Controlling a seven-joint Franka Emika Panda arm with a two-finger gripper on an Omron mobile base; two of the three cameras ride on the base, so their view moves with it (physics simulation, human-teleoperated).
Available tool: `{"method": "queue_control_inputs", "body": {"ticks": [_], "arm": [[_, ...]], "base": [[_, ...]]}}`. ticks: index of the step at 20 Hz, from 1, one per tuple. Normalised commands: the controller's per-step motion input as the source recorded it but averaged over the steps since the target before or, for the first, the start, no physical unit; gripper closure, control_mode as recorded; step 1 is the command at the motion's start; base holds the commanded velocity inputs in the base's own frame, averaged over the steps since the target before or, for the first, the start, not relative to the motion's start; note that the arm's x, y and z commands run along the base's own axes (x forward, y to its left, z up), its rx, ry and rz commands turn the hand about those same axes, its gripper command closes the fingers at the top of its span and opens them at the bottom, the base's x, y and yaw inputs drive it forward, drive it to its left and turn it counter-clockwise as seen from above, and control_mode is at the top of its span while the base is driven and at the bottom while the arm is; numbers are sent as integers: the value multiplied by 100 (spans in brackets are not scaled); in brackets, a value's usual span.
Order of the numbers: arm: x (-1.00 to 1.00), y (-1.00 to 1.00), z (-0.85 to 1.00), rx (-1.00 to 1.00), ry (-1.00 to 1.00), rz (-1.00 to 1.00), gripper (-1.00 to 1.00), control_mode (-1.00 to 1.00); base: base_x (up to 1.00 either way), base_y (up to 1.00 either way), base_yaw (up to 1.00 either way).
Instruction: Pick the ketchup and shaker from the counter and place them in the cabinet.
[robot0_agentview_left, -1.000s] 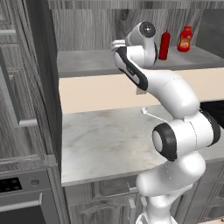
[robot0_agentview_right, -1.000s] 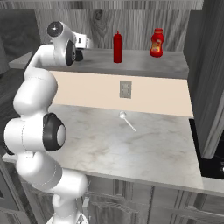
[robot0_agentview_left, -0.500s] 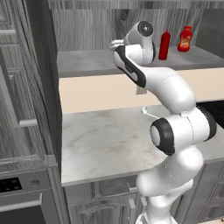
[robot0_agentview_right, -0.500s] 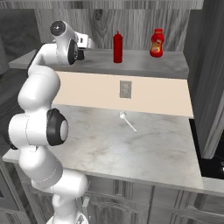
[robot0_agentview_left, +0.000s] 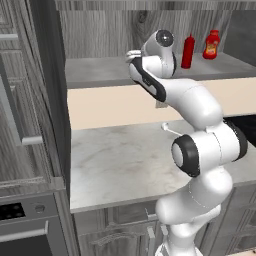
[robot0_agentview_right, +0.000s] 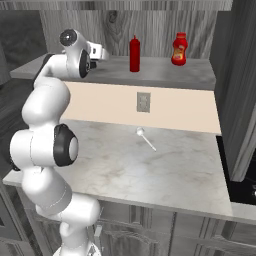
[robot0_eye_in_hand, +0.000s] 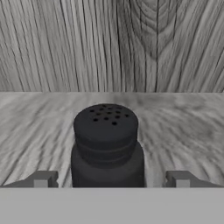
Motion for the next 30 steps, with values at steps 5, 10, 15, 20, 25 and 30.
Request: {"method": "queue_control_inputs", "body": {"ticks": [5,10,15,20,25,30], "arm": [[-14,0,-3,0,0,0,-100,-100],[-63,0,0,0,-2,0,-100,-100],[-84,0,-2,0,-4,0,-100,-100],[-87,-1,-22,0,-2,0,-100,-100],[-78,-3,-53,0,0,0,-100,-100],[-57,-7,-81,0,4,0,-100,-100]], "base": [[0,0,0],[0,0,0],[0,0,0],[0,0,0],[0,0,0],[0,0,0]]}}
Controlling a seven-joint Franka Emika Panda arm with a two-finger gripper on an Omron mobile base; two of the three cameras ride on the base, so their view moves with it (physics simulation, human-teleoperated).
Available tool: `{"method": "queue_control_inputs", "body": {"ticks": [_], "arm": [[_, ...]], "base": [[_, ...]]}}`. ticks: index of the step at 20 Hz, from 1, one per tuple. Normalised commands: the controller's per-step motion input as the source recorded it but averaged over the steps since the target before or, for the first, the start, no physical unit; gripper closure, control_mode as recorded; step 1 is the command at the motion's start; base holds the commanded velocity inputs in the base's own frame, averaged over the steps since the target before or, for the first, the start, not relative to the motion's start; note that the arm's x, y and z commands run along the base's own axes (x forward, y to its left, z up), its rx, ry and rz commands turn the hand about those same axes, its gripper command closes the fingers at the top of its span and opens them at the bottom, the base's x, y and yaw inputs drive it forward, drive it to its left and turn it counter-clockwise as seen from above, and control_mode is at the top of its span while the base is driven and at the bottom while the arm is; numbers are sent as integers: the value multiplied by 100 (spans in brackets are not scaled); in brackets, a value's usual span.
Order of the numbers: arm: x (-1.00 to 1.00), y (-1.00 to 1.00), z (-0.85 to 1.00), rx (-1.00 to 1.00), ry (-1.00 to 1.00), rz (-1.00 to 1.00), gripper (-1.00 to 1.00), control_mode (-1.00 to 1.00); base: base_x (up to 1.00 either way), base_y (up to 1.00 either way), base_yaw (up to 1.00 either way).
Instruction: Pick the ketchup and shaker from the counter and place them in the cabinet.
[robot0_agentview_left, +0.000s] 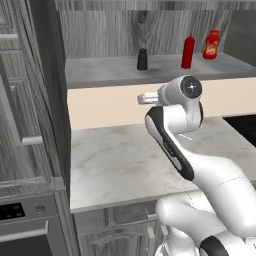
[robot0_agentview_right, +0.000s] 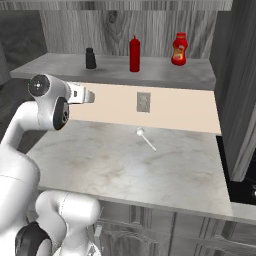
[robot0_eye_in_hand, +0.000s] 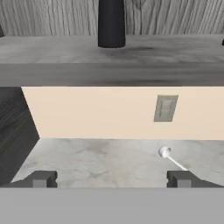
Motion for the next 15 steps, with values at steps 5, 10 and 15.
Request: {"method": "queue_control_inputs", "body": {"ticks": [5,10,15], "arm": [[-28,-13,-91,0,12,0,-100,-100],[-5,-16,-95,0,15,0,-100,-100],[0,-13,-96,0,17,0,-100,-100]], "base": [[0,0,0],[0,0,0],[0,0,0]]}}
